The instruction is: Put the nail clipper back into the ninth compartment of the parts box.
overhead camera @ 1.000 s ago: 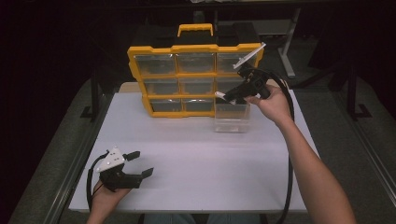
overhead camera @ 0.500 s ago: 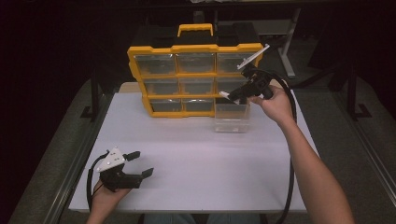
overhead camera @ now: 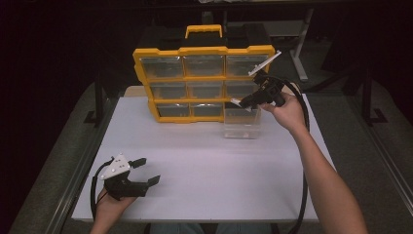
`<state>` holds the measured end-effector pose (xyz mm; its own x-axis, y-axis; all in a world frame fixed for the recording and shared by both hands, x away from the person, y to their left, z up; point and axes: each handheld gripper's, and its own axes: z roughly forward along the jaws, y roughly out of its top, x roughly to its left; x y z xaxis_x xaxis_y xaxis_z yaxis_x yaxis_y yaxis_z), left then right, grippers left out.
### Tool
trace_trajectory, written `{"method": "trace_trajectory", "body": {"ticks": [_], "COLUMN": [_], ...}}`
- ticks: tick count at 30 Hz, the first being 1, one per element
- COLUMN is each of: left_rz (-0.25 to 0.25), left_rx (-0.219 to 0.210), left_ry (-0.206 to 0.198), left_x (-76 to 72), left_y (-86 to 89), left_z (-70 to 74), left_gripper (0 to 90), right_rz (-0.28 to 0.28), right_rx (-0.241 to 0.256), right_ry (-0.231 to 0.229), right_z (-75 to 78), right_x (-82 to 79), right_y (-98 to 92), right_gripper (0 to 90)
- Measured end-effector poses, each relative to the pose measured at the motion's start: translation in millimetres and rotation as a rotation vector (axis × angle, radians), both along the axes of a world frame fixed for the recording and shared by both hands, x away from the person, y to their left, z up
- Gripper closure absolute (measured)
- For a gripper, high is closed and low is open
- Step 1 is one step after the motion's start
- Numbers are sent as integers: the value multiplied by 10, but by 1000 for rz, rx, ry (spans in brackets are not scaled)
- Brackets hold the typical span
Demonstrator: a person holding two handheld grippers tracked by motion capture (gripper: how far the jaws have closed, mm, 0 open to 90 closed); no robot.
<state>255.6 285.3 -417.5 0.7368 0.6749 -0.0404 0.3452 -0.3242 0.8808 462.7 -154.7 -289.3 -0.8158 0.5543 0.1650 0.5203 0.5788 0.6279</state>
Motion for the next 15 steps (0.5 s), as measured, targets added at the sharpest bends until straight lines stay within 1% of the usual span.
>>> {"method": "trace_trajectory", "body": {"ticks": [1,3,6,8,13,14,15], "left_rz": [1,4,4,1,-2,-2,-1], "left_rx": [7,-6,-8,8,13,13,15], "left_ry": [5,0,-1,4,2,2,4], "left_x": [-4,-4,-4,-5,-3,-3,-4], "left_y": [3,-4,-3,8,14,14,14], "left_z": [7,0,0,8,7,7,9], "left_gripper": [180,180,180,180,181,181,181], "right_rz": [2,2,0,2,-1,-1,-7], "right_rx": [-2,-12,-12,-16,-20,-27,-23], "right_ry": [0,2,6,7,11,4,17], "right_z": [-15,-39,-70,-95,-163,-179,-184], "right_x": [4,10,11,16,27,35,29], "right_y": [0,5,14,18,16,12,15], "right_gripper": [758,757,758,757,757,757,756]}}
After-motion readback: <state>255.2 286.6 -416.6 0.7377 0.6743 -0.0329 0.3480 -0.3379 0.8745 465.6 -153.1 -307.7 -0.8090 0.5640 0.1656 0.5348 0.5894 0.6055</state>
